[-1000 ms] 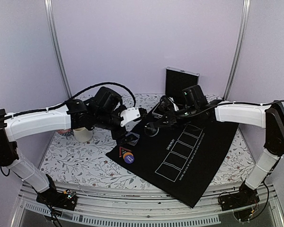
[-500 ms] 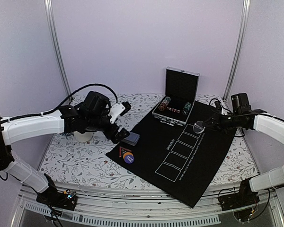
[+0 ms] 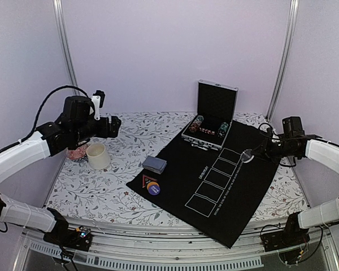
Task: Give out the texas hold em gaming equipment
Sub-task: Place the dealer button on the poker table mat.
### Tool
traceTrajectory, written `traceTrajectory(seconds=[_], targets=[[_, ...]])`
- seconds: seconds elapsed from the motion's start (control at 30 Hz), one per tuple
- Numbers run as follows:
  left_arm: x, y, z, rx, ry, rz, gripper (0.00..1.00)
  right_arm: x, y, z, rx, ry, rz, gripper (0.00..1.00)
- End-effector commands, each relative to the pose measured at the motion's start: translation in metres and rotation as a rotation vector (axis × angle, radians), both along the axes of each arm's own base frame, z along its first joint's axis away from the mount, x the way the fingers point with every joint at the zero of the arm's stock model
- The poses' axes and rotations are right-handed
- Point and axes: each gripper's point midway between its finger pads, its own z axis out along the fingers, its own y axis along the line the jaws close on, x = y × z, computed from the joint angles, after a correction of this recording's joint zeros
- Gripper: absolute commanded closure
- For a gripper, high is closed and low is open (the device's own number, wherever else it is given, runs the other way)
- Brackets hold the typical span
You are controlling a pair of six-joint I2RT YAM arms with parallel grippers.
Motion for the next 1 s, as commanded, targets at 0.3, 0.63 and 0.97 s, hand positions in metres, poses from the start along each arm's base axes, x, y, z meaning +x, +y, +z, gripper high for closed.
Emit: traceTrajectory(seconds=[0.3,0.63,0.97], targets=[[0.023,0.071,-0.019,0.046,-0.001,0.294,0.02,-0.014,-0.04,-0.018,-0.041,0.01,-0.133,0.98],[0.019,0.069,-0.023,0.064,0.019,0.257,0.02,-0.01,-0.046,-0.03,-0.061,0.046,-0.159,0.98],[0.006,0.067,-0.005,0.002,-0.062,0.208,0.02,-0.036,-0.047,-0.043,-0.073,0.095,-0.179,0.98]])
